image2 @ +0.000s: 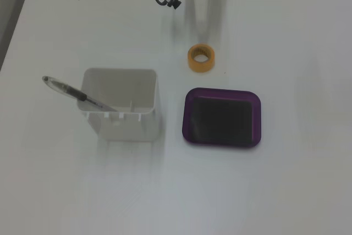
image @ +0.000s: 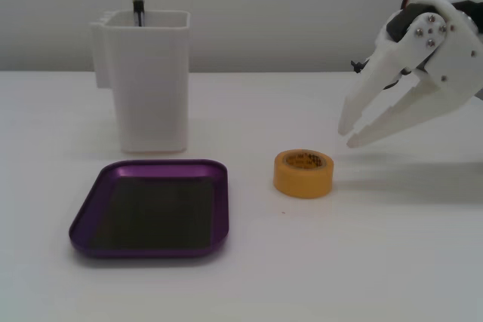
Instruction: Grab up the yellow tape and put it in the box.
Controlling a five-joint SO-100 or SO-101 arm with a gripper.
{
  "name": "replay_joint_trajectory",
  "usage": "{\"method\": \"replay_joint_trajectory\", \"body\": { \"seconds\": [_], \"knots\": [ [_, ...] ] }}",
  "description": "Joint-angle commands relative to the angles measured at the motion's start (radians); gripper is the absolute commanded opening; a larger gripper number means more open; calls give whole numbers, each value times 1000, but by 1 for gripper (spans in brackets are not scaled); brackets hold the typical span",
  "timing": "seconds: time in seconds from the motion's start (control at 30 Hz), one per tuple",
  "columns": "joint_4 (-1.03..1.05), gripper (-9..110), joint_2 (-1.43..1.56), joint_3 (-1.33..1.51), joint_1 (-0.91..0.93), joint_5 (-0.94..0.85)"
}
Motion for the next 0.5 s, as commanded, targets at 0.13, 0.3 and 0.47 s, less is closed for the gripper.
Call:
{"method": "replay_joint_trajectory", "body": {
  "seconds": [0.13, 0.3, 0.47],
  "knots": [
    [-9, 0, 80, 2, -6, 9],
    [-12, 0, 78, -15, 6, 17],
    [-8, 0, 64, -100, 8, 17]
  ]
}}
